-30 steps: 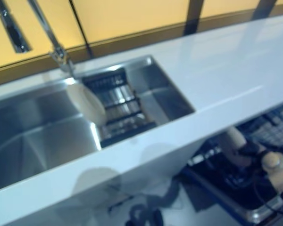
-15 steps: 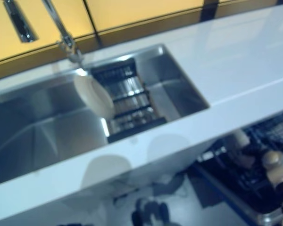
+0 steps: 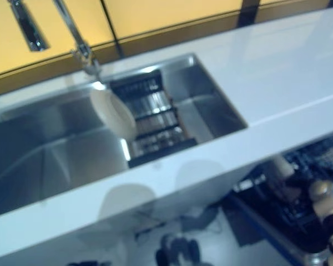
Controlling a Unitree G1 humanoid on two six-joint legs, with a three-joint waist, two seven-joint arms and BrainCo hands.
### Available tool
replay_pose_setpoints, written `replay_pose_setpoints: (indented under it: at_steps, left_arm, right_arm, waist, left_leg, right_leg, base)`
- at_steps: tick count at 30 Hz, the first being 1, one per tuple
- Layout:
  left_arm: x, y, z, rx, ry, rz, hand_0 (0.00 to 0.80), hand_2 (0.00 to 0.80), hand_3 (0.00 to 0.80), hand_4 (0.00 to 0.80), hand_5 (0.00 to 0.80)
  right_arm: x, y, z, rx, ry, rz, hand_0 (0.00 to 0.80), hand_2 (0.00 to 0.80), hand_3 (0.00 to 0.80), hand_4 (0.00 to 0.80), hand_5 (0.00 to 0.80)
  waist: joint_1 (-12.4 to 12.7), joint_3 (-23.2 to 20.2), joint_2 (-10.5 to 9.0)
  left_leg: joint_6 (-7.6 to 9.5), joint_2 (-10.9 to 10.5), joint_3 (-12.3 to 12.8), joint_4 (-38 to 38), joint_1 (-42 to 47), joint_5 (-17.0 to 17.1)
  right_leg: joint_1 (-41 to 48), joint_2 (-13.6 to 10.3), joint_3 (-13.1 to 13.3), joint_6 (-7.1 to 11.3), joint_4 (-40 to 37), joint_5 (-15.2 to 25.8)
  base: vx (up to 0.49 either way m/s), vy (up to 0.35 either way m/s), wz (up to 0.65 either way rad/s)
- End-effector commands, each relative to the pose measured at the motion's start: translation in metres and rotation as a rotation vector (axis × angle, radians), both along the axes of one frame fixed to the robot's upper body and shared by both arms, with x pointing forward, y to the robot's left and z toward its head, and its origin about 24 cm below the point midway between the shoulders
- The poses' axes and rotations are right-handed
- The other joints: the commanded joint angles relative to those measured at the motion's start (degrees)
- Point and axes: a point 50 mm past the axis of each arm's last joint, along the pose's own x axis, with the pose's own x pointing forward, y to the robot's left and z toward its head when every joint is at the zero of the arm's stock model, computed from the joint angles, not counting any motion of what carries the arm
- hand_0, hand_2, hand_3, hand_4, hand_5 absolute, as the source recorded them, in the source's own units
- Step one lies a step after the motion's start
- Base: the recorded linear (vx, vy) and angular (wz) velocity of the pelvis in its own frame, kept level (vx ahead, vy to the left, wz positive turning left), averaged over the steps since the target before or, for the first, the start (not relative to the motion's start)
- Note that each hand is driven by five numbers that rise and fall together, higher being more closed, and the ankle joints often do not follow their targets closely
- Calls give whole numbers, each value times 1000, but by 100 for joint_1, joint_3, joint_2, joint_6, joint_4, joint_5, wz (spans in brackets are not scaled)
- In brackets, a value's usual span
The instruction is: Take plates into dishwasher
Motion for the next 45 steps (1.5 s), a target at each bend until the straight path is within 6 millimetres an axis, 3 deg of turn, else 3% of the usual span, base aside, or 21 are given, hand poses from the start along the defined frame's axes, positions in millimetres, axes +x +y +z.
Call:
replay_pose_setpoints:
  at_steps: [1, 8, 18, 22, 26, 29, 34, 38, 45]
  left_arm:
    - [-1, 10, 2, 49, 52, -37, 0, 0, 0, 0, 0]
    - [-7, 14, 1, 59, 67, -29, 0, 0, 0, 0, 0]
    - [-25, 29, 2, 92, 106, 28, 0, 0, 0, 0, 0]
    - [-36, 34, 1, 100, 126, 53, 0, 0, 0, 0, 0]
    - [-41, 36, 0, 108, 140, 72, 0, 0, 0, 0, 0]
    - [-49, 38, -1, 114, 161, 81, 0, 0, 0, 0, 0]
    - [-55, 38, -2, 110, 169, 84, 0, 0, 0, 0, 0]
    - [-53, 34, -3, 100, 165, 77, 0, 0, 0, 0, 0]
    - [-55, 23, -8, 74, 184, 77, 0, 0, 0, 0, 0]
  right_arm:
    - [2, 0, 0, 17, -12, -22, 0, 0, 0, 0, 0]
    - [-10, -16, 12, 10, -19, -79, 0, 0, 0, 0, 0]
    - [-57, -65, 59, 7, -52, -287, 0, 0, 0, 0, 0]
    - [-86, -95, 95, -53, -97, -403, 0, 0, 0, 0, 0]
    - [-103, -109, 128, -147, -146, -472, 0, 0, 0, 0, 0]
    - [-109, -115, 170, -277, -247, -496, 0, 0, 0, 0, 0]
    - [-88, -94, 229, -494, -522, -379, 0, 0, 0, 0, 0]
    - [-57, -53, 268, -649, -730, -222, 0, 0, 0, 0, 0]
    - [-3, 31, 303, -980, -845, 146, 0, 0, 0, 0, 0]
  waist:
    - [157, -319, -265]
    - [106, -389, -410]
    - [-108, -618, -819]
    - [-157, -764, -978]
    - [-157, -862, -1072]
    - [-118, -965, -1137]
    - [8, -1043, -1164]
    - [186, -1054, -1172]
    - [454, -1069, -1152]
  left_leg:
    - [-193, 48, -79, 6, 190, -563]
    - [-197, 86, -53, 6, 276, -586]
    - [-198, 162, 39, 6, 509, -637]
    - [-180, 198, 54, 6, 599, -658]
    - [-168, 216, 48, 6, 642, -672]
    - [-162, 211, 0, 6, 686, -663]
    - [-157, 172, -143, 6, 698, -639]
    - [-149, 126, -292, 6, 647, -624]
    - [-158, 63, -559, 6, 473, -537]
  right_leg:
    - [-50, -113, -33, 560, 16, -143]
    - [25, -62, 44, 559, 16, -143]
    - [233, 74, 252, 570, 16, -132]
    - [328, 151, 337, 571, 16, -126]
    - [381, 191, 391, 577, 16, -127]
    - [437, 223, 437, 574, 16, -130]
    - [506, 224, 421, 567, 16, -158]
    - [516, 186, 322, 566, 16, -202]
    - [474, 101, -13, 551, 16, -275]
  base:
    - [0, 0, 0]
    - [11, 6, 0]
    - [49, 28, -5]
    - [50, 23, -7]
    - [36, 32, -8]
    - [57, 35, -3]
    - [48, 29, -1]
    - [30, 32, 5]
    - [32, 33, 18]
